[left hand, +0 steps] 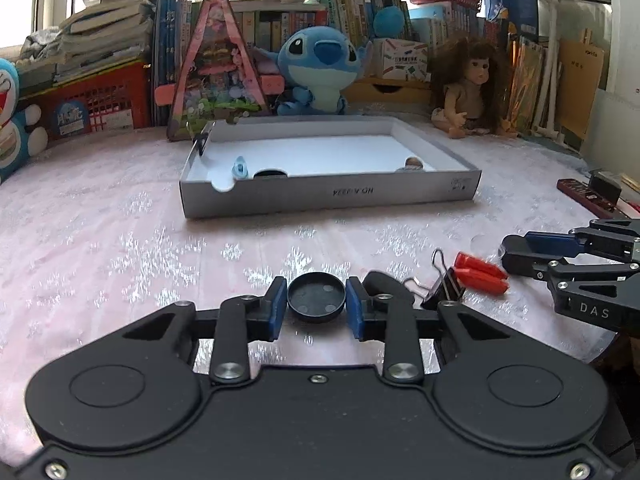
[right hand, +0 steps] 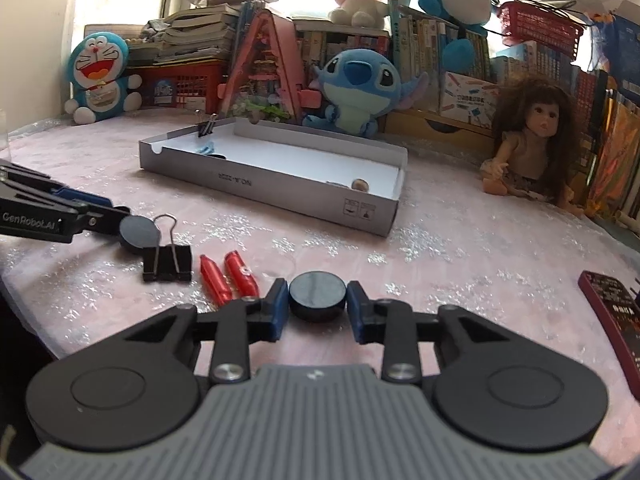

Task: Organize rigid objects
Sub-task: 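Grasp a black round container with the right tool while the left tool grasps a black lid, then carry both black items into the white box and open both tools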

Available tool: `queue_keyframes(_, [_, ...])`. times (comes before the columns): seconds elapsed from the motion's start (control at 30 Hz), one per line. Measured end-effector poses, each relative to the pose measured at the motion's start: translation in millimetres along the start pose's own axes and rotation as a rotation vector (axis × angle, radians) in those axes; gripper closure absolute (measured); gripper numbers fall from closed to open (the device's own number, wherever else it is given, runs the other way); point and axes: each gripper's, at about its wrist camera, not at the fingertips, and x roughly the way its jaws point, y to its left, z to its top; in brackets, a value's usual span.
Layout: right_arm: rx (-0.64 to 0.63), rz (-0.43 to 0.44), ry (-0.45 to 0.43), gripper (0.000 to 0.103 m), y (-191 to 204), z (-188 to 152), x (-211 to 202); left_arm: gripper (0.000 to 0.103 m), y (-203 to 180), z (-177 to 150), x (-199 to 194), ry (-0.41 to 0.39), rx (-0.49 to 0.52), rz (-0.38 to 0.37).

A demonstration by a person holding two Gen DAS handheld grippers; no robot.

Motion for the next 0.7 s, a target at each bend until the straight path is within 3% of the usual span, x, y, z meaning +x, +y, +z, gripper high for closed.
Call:
queue_keyframes(0.43, [0.111, -0.039, 0.000, 0.067, -35.3, 47.7, 22.2, 0.074, 22.1, 59.9, 10.4, -0.051, -0.047, 0.008])
queue_keyframes(0.7, [0.194, -0.027, 0.018, 0.067, -62.4, 89.5, 55.2, 0.074, 43.0, 110.2, 42.2, -0.048, -0.113, -0.001])
